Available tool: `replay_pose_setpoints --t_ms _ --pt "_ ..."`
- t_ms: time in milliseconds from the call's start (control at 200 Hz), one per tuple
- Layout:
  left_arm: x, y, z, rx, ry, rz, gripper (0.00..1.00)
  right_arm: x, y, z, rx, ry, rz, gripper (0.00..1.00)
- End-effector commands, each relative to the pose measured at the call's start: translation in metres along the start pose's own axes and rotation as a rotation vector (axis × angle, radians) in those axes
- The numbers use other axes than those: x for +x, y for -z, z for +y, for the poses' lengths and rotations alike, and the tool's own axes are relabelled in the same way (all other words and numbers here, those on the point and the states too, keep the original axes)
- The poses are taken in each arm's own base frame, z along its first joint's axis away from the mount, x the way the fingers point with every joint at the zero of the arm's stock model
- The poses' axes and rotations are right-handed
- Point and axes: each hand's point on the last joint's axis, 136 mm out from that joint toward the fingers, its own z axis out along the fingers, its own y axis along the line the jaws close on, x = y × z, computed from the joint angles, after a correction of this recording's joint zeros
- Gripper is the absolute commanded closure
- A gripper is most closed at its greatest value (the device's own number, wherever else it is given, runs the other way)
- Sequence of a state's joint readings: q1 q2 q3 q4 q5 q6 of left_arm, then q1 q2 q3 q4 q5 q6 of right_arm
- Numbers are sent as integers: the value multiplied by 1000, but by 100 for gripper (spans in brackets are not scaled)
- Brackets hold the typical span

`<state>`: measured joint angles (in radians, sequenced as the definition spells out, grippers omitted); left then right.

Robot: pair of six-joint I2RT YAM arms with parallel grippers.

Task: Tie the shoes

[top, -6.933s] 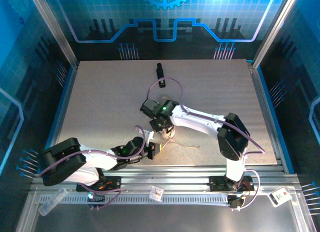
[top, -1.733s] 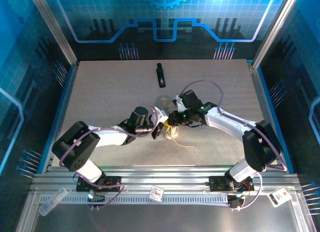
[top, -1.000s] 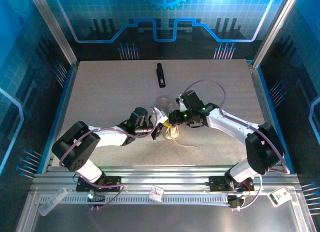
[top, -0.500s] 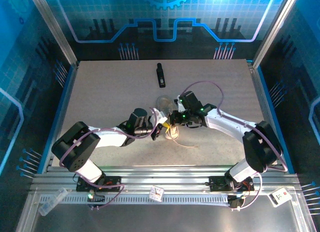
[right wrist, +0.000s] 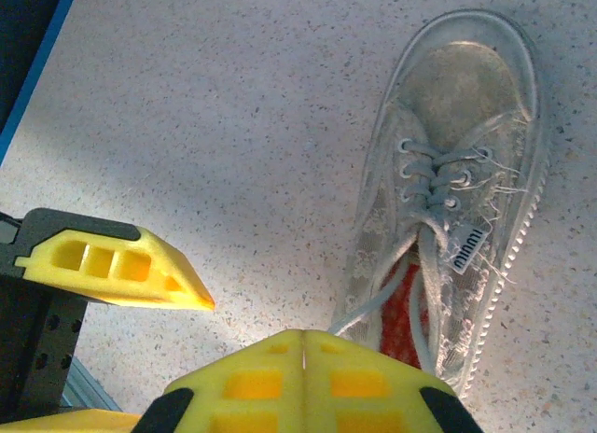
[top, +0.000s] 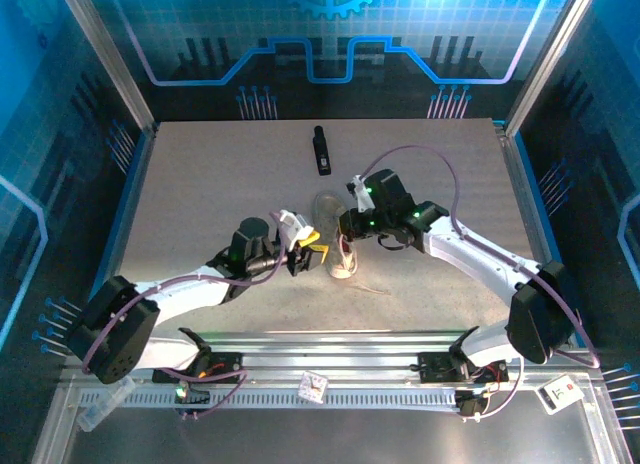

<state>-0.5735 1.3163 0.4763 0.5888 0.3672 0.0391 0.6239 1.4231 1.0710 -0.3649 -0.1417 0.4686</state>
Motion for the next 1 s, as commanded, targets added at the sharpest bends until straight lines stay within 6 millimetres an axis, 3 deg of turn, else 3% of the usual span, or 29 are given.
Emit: replay_pose_setpoints --t_ms 0,230,405,465,550,600,630,685,760,820,870,995 --pt "-17 -8 -7 62 12 -18 52 -5 1 14 -41 61 0 100" --pt "-34 -32 -6 130 49 -76 51 -12 2 26 -96 81 -17 100" --pt "-36 -47 -3 164 68 -78 54 -14 1 31 -123 97 -18 100" --pt "-37 -50 -3 173 73 -78 63 -13 -1 31 -132 97 -15 100" --pt "-37 -53 -2 172 79 -67 88 -12 -1 36 -166 104 -15 100" --pt "-34 -53 3 150 85 -50 100 -11 1 35 -170 110 -15 87" --pt "-33 -53 8 127 96 -42 100 -9 3 32 -163 117 -15 78" --pt "-32 -51 21 82 139 -34 100 -2 8 22 -129 124 -16 61" --pt "-33 -47 36 46 208 -41 100 15 14 0 -60 119 -23 51" --pt "-34 -45 46 37 261 -50 100 29 18 -18 6 114 -34 46" --pt "-36 -45 50 36 293 -60 100 53 14 -33 48 105 -9 45" --pt "-37 -48 61 21 371 -74 100 91 4 -43 111 149 31 42"
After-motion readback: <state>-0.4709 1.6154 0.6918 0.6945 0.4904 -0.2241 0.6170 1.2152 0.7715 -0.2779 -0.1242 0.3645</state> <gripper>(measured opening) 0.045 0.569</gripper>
